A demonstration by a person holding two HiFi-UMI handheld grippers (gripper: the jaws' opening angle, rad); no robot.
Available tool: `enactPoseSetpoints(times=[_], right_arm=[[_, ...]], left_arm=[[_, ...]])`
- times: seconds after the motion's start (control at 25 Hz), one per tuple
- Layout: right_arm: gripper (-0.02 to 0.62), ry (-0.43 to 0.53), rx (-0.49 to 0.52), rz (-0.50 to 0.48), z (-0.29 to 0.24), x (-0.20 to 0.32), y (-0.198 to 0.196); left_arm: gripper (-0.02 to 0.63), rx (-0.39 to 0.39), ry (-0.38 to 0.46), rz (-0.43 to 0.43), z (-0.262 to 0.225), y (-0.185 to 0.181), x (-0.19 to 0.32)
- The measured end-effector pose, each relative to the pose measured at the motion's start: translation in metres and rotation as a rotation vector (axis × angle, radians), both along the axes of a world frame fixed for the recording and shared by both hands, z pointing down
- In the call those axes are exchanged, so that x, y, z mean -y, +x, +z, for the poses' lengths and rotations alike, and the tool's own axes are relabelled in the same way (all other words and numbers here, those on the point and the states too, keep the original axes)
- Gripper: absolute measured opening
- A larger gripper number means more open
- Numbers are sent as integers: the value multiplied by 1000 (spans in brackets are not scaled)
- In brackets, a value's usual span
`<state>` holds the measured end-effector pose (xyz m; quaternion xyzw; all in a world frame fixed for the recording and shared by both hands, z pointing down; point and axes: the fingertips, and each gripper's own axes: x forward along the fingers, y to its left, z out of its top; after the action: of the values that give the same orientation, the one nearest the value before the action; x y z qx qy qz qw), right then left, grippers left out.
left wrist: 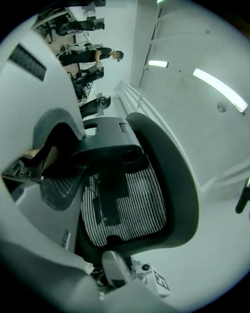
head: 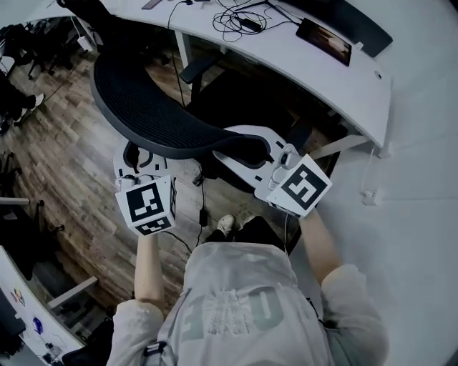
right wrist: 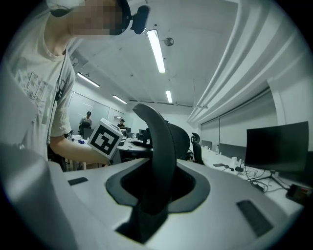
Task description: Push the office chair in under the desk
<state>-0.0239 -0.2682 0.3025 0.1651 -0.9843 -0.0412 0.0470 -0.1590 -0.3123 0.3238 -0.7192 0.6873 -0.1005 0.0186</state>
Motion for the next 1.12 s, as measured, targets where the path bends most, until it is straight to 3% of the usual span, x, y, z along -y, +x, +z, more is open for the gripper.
enactPoseSetpoints(times=[0.24,0.72,1.12], right_arm=[[114,43,-32,-15,3,59,56],[115,50,-62,-83,5,186,153],[114,30,-31,-108,-2,267,205]], left_arm=[[104,-5,-4,9,5,57,56],[104,-23,6,-80,7,148,175],[103,-25,17,-72,1,202,253]])
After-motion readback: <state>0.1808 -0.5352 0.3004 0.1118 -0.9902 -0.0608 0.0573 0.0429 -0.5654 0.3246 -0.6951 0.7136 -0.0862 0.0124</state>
